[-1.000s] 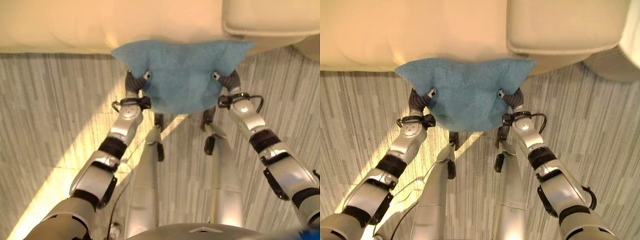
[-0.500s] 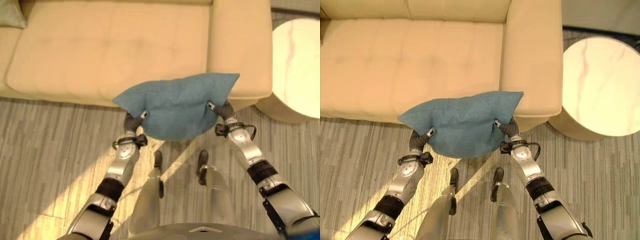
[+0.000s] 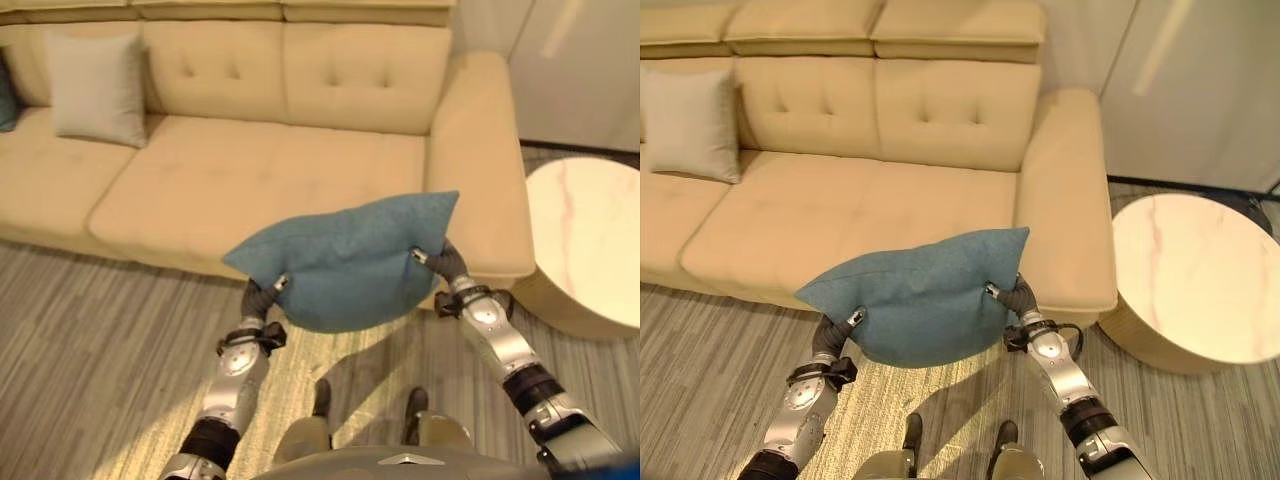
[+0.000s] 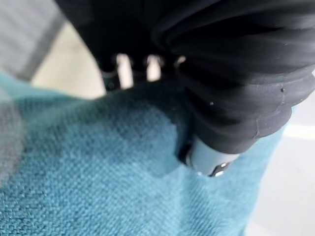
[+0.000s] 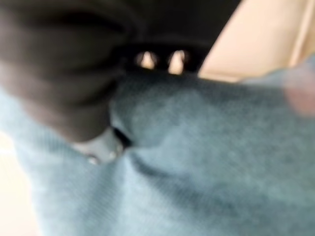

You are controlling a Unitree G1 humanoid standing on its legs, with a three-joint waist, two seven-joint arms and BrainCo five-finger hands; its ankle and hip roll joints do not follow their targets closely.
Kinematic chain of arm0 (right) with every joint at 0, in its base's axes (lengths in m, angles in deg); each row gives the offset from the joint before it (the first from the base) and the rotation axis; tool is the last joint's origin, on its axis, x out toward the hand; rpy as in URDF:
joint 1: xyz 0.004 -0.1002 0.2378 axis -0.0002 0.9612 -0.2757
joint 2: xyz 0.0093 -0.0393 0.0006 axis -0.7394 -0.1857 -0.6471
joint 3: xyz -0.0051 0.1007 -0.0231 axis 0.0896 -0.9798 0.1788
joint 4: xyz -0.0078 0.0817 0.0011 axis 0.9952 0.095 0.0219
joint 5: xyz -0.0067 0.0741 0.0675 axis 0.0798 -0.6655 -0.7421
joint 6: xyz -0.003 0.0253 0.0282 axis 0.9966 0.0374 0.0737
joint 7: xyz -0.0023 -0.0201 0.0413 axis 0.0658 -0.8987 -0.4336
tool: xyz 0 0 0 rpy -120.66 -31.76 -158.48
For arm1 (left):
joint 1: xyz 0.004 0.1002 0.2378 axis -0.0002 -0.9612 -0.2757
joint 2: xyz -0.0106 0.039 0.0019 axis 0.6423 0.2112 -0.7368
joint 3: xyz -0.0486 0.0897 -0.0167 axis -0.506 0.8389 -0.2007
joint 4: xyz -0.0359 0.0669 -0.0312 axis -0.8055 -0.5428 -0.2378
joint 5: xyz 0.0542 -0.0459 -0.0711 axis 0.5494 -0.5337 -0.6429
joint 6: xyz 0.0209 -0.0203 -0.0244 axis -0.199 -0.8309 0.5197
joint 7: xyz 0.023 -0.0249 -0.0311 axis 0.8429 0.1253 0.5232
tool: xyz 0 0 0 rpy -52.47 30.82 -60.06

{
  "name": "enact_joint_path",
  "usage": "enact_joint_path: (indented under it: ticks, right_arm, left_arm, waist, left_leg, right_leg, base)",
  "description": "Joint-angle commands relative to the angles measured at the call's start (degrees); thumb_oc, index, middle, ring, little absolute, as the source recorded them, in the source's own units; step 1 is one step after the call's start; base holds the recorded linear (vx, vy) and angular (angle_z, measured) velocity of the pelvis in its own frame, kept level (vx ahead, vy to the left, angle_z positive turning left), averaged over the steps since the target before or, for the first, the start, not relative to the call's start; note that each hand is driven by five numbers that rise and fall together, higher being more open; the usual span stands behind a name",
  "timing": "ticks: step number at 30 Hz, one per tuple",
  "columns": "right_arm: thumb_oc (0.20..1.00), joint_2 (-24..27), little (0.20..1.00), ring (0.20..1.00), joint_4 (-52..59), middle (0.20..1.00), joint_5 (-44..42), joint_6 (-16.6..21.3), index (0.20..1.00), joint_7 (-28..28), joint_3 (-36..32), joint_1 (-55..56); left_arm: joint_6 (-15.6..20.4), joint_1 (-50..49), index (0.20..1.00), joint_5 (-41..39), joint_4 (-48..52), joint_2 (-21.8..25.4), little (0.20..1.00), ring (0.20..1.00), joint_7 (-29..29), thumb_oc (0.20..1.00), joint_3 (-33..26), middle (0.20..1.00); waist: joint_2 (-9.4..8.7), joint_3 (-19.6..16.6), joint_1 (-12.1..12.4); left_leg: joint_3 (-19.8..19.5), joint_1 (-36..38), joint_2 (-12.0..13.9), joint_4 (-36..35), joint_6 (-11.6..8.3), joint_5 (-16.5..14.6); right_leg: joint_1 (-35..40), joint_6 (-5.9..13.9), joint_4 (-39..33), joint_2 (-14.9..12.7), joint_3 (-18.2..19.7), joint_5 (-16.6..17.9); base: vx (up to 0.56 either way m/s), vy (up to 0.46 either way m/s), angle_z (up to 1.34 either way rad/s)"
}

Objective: Pick up all the scattered cushions and arrange them neatly on the sofa.

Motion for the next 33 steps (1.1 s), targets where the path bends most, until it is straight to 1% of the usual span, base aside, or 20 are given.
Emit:
enact_joint_path:
  ticks: [1,3,6,10,12,14,15,16,17,18,19,21,22,23,26,28,29,30,32,33]
  right_arm:
    - [0.2,-1.37,0.2,0.2,6.32,0.2,0.76,4.49,0.2,1.51,-2.41,-1.72]
    - [0.2,-1.27,0.2,0.2,6.26,0.2,0.72,4.41,0.2,1.55,-2.53,-1.5]
    - [0.2,-1.67,0.2,0.2,6.31,0.2,0.17,3.99,0.2,1.68,-3.11,-1.26]
    - [0.2,-2.06,0.2,0.2,7.28,0.2,1.34,3.55,0.2,1.83,-4.04,-0.84]
    - [0.2,-2.49,0.2,0.2,7.16,0.2,1.61,3.51,0.2,1.85,-4.99,-1.01]
    - [0.2,-2.64,0.2,0.2,7.21,0.2,1.82,3.42,0.2,1.83,-5.21,-1.24]
    - [0.2,-3.22,0.2,0.2,7.29,0.2,2.0,3.33,0.2,2.2,-5.5,-2.03]
    - [0.2,-3.93,0.2,0.2,7.27,0.2,1.81,3.62,0.2,2.33,-5.77,-2.07]
    - [0.2,-4.12,0.2,0.2,7.46,0.2,1.84,3.65,0.2,2.33,-5.84,-1.95]
    - [0.2,-4.05,0.2,0.2,7.59,0.2,1.94,3.68,0.2,2.23,-6.2,-1.31]
    - [0.2,-3.94,0.2,0.2,7.41,0.2,1.84,3.57,0.2,2.46,-6.14,-1.24]
    - [0.2,-3.39,0.2,0.2,7.27,0.2,1.44,3.99,0.2,2.12,-5.82,-1.66]
    - [0.2,-3.37,0.2,0.2,7.25,0.2,1.43,4.0,0.2,2.13,-5.8,-1.66]
    - [0.2,-2.95,0.2,0.2,7.37,0.2,1.31,3.93,0.2,2.42,-5.78,-1.54]
    - [0.2,-2.54,0.2,0.2,7.49,0.2,1.06,3.91,0.2,2.51,-5.87,-1.29]
    - [0.2,-1.97,0.2,0.2,7.97,0.2,1.02,4.09,0.2,2.41,-6.16,-0.79]
    - [0.2,-1.58,0.2,0.2,8.16,0.2,0.76,4.29,0.2,2.32,-6.34,-0.22]
    - [0.2,-0.69,0.2,0.2,8.91,0.2,0.69,4.43,0.2,2.02,-7.07,0.88]
    - [0.2,-0.22,0.2,0.2,9.25,0.2,0.46,4.48,0.2,1.86,-7.53,1.45]
    - [0.2,0.16,0.2,0.2,9.37,0.2,0.34,4.64,0.2,1.63,-8.01,1.62]
  left_arm:
    - [2.93,4.91,0.2,1.05,3.37,3.24,0.2,0.2,-2.41,0.2,-1.54,0.2]
    - [2.73,4.63,0.2,1.21,2.88,3.33,0.2,0.2,-2.98,0.2,-1.46,0.2]
    - [2.49,4.39,0.2,1.47,3.08,4.05,0.2,0.2,-3.01,0.2,-2.1,0.2]
    - [2.17,2.69,0.2,1.5,4.83,4.42,0.2,0.2,-3.37,0.2,-3.26,0.2]
    - [2.06,2.6,0.2,2.34,6.34,5.39,0.2,0.2,-3.76,0.2,-3.46,0.2]
    - [2.02,2.54,0.2,2.57,6.83,5.74,0.2,0.2,-3.89,0.2,-3.68,0.2]
    - [2.05,2.68,0.2,3.22,7.95,6.66,0.2,0.2,-3.88,0.2,-4.19,0.2]
    - [2.1,3.2,0.2,3.83,7.54,7.22,0.2,0.2,-3.77,0.2,-4.26,0.2]
    - [2.15,3.74,0.2,3.84,7.48,7.24,0.2,0.2,-3.56,0.2,-4.02,0.2]
    - [2.22,4.34,0.2,3.89,7.6,7.14,0.2,0.2,-3.51,0.2,-3.39,0.2]
    - [2.31,4.17,0.2,3.9,7.7,6.94,0.2,0.2,-3.86,0.2,-3.35,0.2]
    - [2.54,4.02,0.2,4.11,7.92,6.88,0.2,0.2,-4.12,0.2,-3.02,0.2]
    - [2.54,4.0,0.2,4.11,7.93,6.86,0.2,0.2,-4.11,0.2,-3.02,0.2]
    - [2.4,4.5,0.2,4.16,7.78,6.61,0.2,0.2,-4.0,0.2,-2.71,0.2]
    - [2.59,5.56,0.2,4.4,7.16,6.36,0.2,0.2,-4.15,0.2,-1.75,0.2]
    - [2.65,5.93,0.2,4.56,7.01,5.87,0.2,0.2,-4.57,0.2,-1.01,0.2]
    - [2.83,6.13,0.2,4.45,6.89,5.72,0.2,0.2,-4.84,0.2,-0.57,0.2]
    - [2.79,6.52,0.2,4.36,6.87,5.44,0.2,0.2,-5.17,0.2,0.25,0.2]
    - [2.67,6.8,0.2,4.4,6.82,5.42,0.2,0.2,-5.36,0.2,0.73,0.2]
    - [2.44,7.05,0.2,4.61,6.83,5.39,0.2,0.2,-5.49,0.2,1.22,0.2]
  waist:
    - [-5.53,-1.77,-0.95]
    - [-5.64,-2.23,-1.14]
    - [-6.16,-2.61,-0.7]
    - [-6.48,-3.24,-0.1]
    - [-6.78,-2.85,0.49]
    - [-6.77,-2.64,0.66]
    - [-6.74,-1.89,0.83]
    - [-6.84,-1.38,0.9]
    - [-6.88,-1.23,0.63]
    - [-7.14,-1.49,-0.2]
    - [-7.38,-1.64,-0.4]
    - [-7.81,-1.52,-0.44]
    - [-7.73,-1.46,-0.49]
    - [-7.93,-1.0,-1.05]
    - [-8.49,-1.02,-1.59]
    - [-9.1,-0.82,-1.46]
    - [-9.29,-0.98,-1.73]
    - [-9.5,-1.22,-2.37]
    - [-9.77,-1.2,-2.89]
    - [-10.12,-0.81,-3.43]
  left_leg:
    - [10.08,-2.31,-1.02,3.26,-0.73,-3.06]
    - [14.85,-2.63,-0.68,4.6,0.39,-3.41]
    - [17.1,-3.06,-1.11,5.75,0.96,-4.03]
    - [16.23,-2.17,-2.05,4.73,2.22,-5.68]
    - [14.61,-2.35,-3.67,6.47,3.65,-8.03]
    - [14.41,-2.09,-4.03,6.72,4.1,-8.62]
    - [13.85,-1.52,-4.64,7.56,5.41,-9.79]
    - [13.12,-0.89,-4.56,7.75,5.96,-10.35]
    - [12.41,-0.4,-4.7,7.35,6.05,-10.27]
    - [11.0,0.21,-5.36,6.47,6.01,-10.1]
    - [10.16,0.41,-5.88,6.12,6.01,-9.82]
    - [8.34,1.19,-7.24,5.3,6.2,-9.8]
    - [8.26,1.36,-7.18,5.24,6.17,-9.88]
    - [6.12,2.93,-8.12,4.9,6.27,-10.51]
    - [3.18,3.27,-9.27,4.77,6.07,-10.56]
    - [1.11,3.37,-10.04,5.27,5.77,-10.87]
    - [0.02,3.24,-10.25,5.69,5.41,-11.22]
    - [-0.36,2.57,-9.56,7.91,4.23,-11.97]
    - [0.65,2.02,-8.88,9.46,3.74,-12.39]
    - [2.51,0.11,-7.95,12.7,3.15,-12.64]
  right_leg:
    - [6.84,4.23,-11.93,-0.91,-1.05,4.71]
    - [7.26,4.08,-12.42,-0.9,-1.84,4.82]
    - [8.12,4.29,-13.13,-1.28,-3.09,5.35]
    - [8.96,4.95,-12.43,-2.02,-3.27,5.0]
    - [8.71,5.11,-8.39,-4.14,-3.07,4.6]
    - [8.49,5.21,-6.74,-4.94,-2.91,4.65]
    - [6.98,5.17,-1.45,-6.95,-1.84,5.02]
    - [4.71,5.22,2.62,-7.21,0.55,5.43]
    - [3.11,4.84,3.62,-5.84,3.16,4.94]
    - [1.72,4.23,2.32,-2.47,7.48,3.38]
    - [0.93,4.6,0.41,-0.76,10.1,3.68]
    - [-0.37,4.27,-3.67,1.73,12.24,4.99]
    - [-0.16,4.26,-3.79,1.8,12.16,4.98]
    - [-1.7,4.23,-5.28,4.07,13.88,5.4]
    - [-1.89,4.3,-6.34,5.18,15.86,5.99]
    - [-1.01,3.75,-6.87,5.54,16.8,6.32]
    - [-0.31,3.51,-7.53,5.31,16.26,6.55]
    - [0.92,3.18,-8.18,5.17,14.8,6.33]
    - [1.94,3.12,-8.71,4.91,13.6,6.19]
    - [2.48,2.98,-8.7,4.45,12.54,5.9]
  base:
    - [0.02,0.016,1.12]
    - [0.04,0.037,0.93]
    - [0.05,0.049,0.35]
    - [0.1,0.136,0.09]
    - [0.11,0.228,0.19]
    - [0.07,0.173,0.27]
    - [0.09,0.2,0.23]
    - [0.12,0.215,0.2]
    - [0.13,0.104,0.11]
    - [0.14,0.065,0.22]
    - [0.16,0.064,0.44]
    - [0.15,0.037,0.62]
    - [0.2,0.015,0.29]
    - [0.18,0.003,0.26]
    - [0.13,-0.018,0.94]
    - [0.14,-0.094,0.65]
    - [0.18,-0.226,0.44]
    - [0.2,-0.253,0.65]
    - [0.12,-0.162,1.26]
    - [0.04,-0.104,1.6]
